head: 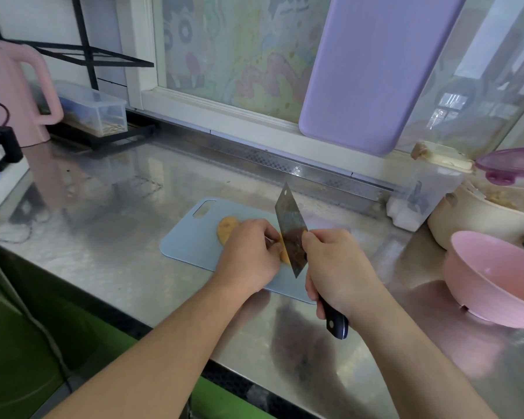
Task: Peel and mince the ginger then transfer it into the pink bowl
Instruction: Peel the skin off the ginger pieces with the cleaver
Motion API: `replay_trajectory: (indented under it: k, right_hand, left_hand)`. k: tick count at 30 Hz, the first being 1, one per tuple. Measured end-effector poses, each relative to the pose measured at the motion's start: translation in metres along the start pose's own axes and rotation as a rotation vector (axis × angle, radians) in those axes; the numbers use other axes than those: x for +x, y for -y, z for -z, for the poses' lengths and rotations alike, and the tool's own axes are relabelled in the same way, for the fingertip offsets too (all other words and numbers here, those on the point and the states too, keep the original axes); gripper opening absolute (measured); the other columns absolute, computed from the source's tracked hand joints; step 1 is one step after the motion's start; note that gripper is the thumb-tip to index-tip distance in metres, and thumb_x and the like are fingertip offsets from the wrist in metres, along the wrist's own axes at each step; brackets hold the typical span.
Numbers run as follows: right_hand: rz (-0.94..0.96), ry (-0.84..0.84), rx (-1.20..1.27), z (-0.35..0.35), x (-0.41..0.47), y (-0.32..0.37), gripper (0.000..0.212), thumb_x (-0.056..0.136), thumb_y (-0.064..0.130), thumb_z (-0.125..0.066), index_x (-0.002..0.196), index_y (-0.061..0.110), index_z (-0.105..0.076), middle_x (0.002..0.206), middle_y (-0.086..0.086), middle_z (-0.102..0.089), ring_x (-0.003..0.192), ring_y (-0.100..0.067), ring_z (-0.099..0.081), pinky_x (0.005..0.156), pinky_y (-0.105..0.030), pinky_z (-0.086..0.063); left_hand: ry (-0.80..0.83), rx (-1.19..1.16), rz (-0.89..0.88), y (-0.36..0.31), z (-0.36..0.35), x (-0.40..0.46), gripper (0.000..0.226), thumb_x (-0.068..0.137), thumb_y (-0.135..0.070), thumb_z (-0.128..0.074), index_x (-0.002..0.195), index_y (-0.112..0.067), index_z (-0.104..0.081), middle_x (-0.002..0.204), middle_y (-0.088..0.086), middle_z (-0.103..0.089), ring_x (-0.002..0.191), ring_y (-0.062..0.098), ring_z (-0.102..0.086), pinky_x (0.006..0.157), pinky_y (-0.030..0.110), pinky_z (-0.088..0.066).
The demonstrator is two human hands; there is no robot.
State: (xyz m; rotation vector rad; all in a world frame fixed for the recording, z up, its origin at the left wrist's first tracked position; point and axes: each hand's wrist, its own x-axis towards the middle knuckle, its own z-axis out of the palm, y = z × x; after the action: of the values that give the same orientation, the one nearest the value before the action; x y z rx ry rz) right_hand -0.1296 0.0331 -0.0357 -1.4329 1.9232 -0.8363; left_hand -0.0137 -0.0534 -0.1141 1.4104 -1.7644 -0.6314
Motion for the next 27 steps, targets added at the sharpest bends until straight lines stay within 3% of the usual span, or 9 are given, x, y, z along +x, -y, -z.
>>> replay_trajectory:
  k: [5, 13, 19, 27]
  right_hand:
    - [0.104, -0.027, -0.196, -0.004, 0.002, 0.002, 0.036, 0.106, 0.027, -0.039, 0.071, 0.022, -0.045, 0.056, -0.006, -0.057, 0.042, -0.023, -0.055, 0.045, -0.025, -0.047]
    - [0.047, -0.005, -0.198, -0.008, 0.020, 0.007, 0.035, 0.103, 0.022, -0.042, 0.069, 0.021, -0.046, 0.052, -0.005, -0.058, 0.031, -0.016, -0.054, 0.038, -0.019, -0.044]
    - [0.002, 0.009, -0.146, -0.017, 0.040, 0.012, 0.029, 0.102, 0.021, -0.044, 0.074, 0.017, -0.050, 0.060, -0.009, -0.061, 0.036, -0.020, -0.057, 0.038, -0.019, -0.045]
    - [-0.021, 0.006, -0.100, -0.021, 0.023, 0.001, 0.031, 0.102, 0.025, -0.043, 0.072, 0.020, -0.049, 0.056, -0.008, -0.060, 0.034, -0.020, -0.056, 0.038, -0.020, -0.046]
  left_hand:
    - [-0.014, -0.001, -0.005, 0.002, -0.003, 0.001, 0.003, 0.093, -0.023, -0.072, 0.096, -0.024, -0.073, 0.091, -0.011, -0.068, 0.088, 0.008, -0.064, 0.082, 0.032, -0.055]
    - [0.004, 0.006, -0.028, 0.000, 0.000, 0.000, 0.009, 0.093, -0.018, -0.066, 0.095, -0.022, -0.074, 0.094, -0.009, -0.066, 0.087, 0.008, -0.062, 0.081, 0.032, -0.055]
    - [0.027, -0.025, -0.018, -0.003, 0.004, -0.004, 0.007, 0.089, -0.016, -0.066, 0.088, -0.021, -0.071, 0.086, -0.008, -0.068, 0.082, 0.010, -0.065, 0.079, 0.041, -0.058]
    - [0.027, -0.018, -0.010, -0.006, 0.004, -0.005, 0.008, 0.091, -0.017, -0.067, 0.094, -0.022, -0.072, 0.087, -0.010, -0.068, 0.080, 0.007, -0.064, 0.078, 0.038, -0.059]
